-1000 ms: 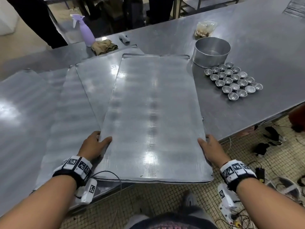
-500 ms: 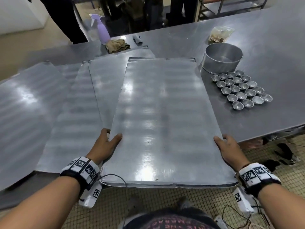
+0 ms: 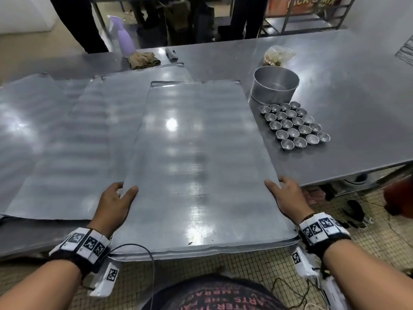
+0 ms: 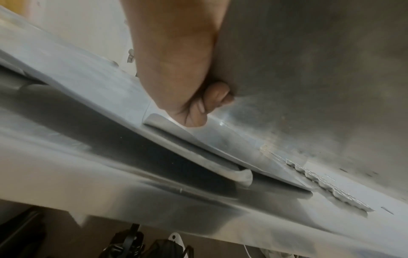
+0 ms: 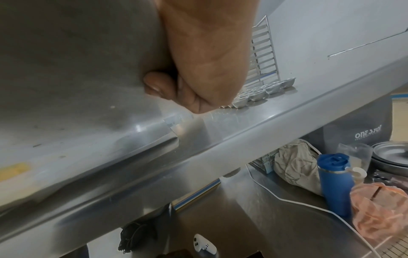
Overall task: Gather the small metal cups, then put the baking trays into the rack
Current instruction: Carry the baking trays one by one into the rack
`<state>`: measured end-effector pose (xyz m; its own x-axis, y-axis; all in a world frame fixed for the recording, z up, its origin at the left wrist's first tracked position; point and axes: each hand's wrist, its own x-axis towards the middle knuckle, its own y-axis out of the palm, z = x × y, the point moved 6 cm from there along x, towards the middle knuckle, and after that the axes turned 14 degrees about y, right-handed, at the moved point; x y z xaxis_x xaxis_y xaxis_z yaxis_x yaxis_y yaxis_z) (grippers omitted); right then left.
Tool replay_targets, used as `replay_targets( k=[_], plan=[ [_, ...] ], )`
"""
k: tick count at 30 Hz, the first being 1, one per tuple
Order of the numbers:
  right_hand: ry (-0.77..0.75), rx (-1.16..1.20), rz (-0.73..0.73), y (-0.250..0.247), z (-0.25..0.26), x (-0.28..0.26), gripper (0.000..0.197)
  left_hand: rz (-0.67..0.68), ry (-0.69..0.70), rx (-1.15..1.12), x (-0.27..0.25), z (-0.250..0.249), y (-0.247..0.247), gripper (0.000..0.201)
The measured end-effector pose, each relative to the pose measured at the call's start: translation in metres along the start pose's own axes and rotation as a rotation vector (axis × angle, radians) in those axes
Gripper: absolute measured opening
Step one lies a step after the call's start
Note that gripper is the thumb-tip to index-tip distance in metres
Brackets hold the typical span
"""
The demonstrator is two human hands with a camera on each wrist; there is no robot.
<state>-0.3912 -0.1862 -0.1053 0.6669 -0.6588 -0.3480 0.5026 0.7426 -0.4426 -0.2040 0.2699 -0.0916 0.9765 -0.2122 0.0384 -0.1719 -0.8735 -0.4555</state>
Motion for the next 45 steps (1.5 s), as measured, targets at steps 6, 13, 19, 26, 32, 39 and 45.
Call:
replay_targets(
  k=[6, 13, 19, 26, 32, 39, 45],
  plan=[
    [-0.098, -0.017, -0.035, -0.015, 0.028, -0.008, 0.014, -0.113, 0.097, 0.039, -0.018, -0.035, -0.012, 0.014],
    [-0.290, 0.022, -0.013, -0.003, 0.143, 0.002, 0.021, -0.319, 0.201, 0.044, 0.002, -0.086, -0.086, 0.007],
    [-0.489, 0.062, 0.041, 0.047, 0.271, -0.011, 0.024, -0.545, 0.302, 0.047, 0.006, -0.123, -0.205, 0.017],
    [-0.726, 0.185, 0.188, 0.153, 0.411, -0.059, 0.015, -0.797, 0.350, 0.084, -0.038, -0.154, -0.361, 0.033],
    [-0.869, 0.257, 0.368, 0.269, 0.496, -0.126, 0.013, -1.052, 0.366, 0.188, -0.117, -0.154, -0.465, 0.022],
    [-0.986, 0.255, 0.708, 0.403, 0.531, -0.222, 0.019, -1.304, 0.235, 0.391, -0.248, -0.135, -0.520, 0.009],
    [-1.001, 0.237, 1.084, 0.492, 0.530, -0.304, 0.022, -1.542, 0.042, 0.515, -0.362, -0.127, -0.493, 0.016]
  ],
)
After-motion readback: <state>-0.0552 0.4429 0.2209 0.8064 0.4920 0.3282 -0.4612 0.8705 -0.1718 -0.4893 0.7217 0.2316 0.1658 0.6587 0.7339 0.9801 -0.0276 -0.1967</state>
